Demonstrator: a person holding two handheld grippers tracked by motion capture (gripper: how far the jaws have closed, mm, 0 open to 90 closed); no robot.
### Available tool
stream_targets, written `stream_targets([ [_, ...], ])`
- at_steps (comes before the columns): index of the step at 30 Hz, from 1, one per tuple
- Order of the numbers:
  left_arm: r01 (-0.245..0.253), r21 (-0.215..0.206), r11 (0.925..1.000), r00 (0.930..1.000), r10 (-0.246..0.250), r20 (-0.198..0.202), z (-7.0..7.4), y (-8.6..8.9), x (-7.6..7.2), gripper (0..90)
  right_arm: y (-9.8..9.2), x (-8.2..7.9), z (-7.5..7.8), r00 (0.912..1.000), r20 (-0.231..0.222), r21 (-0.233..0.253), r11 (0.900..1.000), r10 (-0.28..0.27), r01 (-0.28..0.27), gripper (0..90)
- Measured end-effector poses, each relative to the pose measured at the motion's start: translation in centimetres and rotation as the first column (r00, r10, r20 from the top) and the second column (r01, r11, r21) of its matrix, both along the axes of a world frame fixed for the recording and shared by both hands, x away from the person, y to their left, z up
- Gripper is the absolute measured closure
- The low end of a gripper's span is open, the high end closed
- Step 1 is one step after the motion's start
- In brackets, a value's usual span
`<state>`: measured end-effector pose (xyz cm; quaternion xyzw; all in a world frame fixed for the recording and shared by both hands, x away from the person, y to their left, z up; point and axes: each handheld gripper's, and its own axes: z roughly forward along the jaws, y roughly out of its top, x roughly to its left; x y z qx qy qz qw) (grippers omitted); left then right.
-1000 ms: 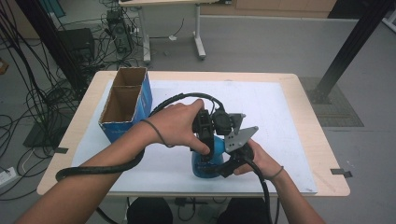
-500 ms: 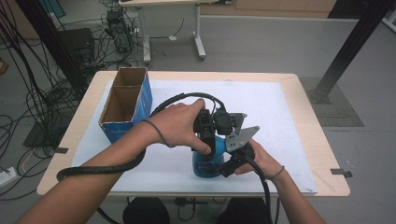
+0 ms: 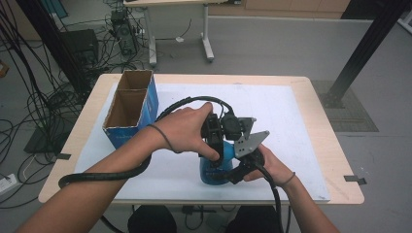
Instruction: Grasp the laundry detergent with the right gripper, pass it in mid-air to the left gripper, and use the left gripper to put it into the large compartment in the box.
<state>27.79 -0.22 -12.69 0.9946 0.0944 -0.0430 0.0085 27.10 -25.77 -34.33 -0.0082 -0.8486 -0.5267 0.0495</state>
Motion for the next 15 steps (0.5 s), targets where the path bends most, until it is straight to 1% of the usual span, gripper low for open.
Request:
stream_targets([
  [2, -0.002, -0.001, 1.0000, 1.0000, 0.002, 0.000, 0.00, 0.03, -0.02, 36.9, 0.09, -0.02, 0.05, 1.0000, -0.001, -0.002, 1.000, 0.001, -0.001, 41.8],
  [3, -0.002, -0.004, 1.0000, 1.0000, 0.002, 0.002, 0.01, 0.09, -0.07, 37.0, 0.09, -0.02, 0.03, 0.9999, -0.010, 0.000, 1.000, 0.000, 0.000, 41.7],
  [9, -0.002, -0.002, 1.0000, 1.0000, 0.002, 0.002, 0.25, 0.05, -0.10, 37.0, 0.07, -0.07, 0.11, 1.0000, 0.004, 0.002, 1.000, -0.001, 0.001, 41.7],
  [15, -0.007, -0.009, 0.9999, 0.9999, 0.007, 0.011, 0.56, 0.08, -0.36, 37.1, -0.07, -0.14, 0.14, 1.0000, 0.006, 0.013, 1.000, -0.003, 0.003, 41.7],
])
